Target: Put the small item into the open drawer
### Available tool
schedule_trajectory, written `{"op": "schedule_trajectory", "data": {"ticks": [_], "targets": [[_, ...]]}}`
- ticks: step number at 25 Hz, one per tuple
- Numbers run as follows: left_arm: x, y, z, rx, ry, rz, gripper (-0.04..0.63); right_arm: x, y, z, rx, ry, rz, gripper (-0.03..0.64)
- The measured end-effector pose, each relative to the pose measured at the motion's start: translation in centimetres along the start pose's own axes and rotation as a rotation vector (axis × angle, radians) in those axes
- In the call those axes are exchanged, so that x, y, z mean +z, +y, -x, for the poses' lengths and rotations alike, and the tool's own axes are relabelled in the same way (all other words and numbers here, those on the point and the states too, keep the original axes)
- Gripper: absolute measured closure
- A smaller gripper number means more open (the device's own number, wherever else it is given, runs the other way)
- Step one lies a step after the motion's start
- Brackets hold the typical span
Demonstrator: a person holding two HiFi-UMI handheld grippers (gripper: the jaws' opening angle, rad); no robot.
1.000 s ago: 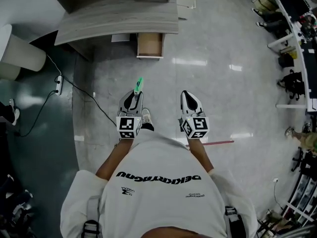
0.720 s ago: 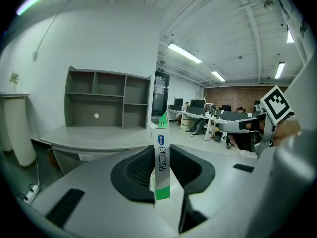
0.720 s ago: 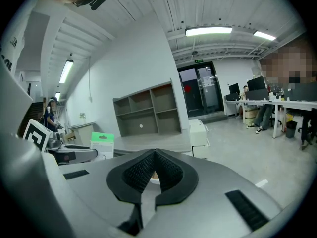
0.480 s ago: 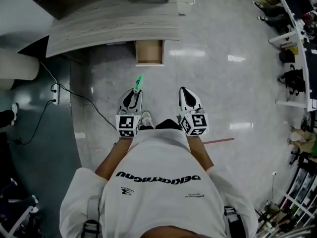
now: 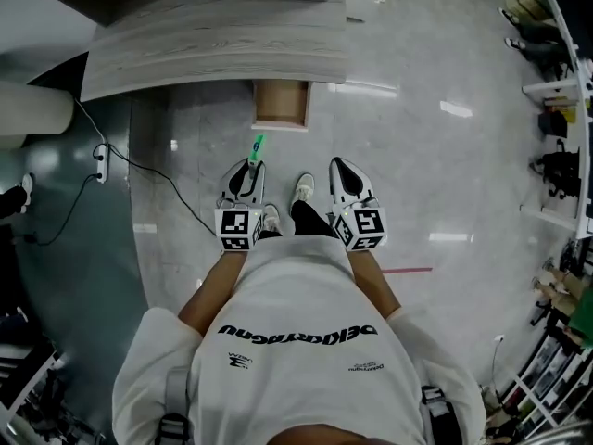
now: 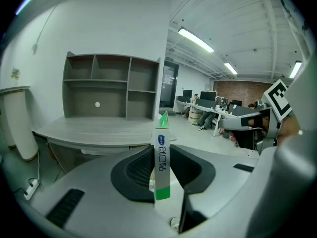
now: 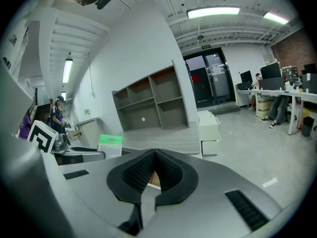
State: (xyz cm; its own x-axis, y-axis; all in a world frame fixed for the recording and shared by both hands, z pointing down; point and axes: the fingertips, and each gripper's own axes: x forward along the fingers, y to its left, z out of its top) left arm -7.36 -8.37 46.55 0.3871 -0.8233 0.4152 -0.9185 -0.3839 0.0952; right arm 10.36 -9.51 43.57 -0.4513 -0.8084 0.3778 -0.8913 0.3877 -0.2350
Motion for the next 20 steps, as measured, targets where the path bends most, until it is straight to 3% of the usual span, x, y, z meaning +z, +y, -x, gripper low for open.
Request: {"op": "schedule_trajectory", "data": {"ticks": [14,20], "targets": [[-1.8,0.9,-7.8,0.040,0.083,0.051,0.489,-2.4,-2.8,-6.2,0.038,0.093,-0.027,0.588],[-3.4,1.3,-10.6,0.004,0.142,0.050,0.489,-3.0,-3.6,-8.0,0.015,0.102,-0.037,0.588]]}}
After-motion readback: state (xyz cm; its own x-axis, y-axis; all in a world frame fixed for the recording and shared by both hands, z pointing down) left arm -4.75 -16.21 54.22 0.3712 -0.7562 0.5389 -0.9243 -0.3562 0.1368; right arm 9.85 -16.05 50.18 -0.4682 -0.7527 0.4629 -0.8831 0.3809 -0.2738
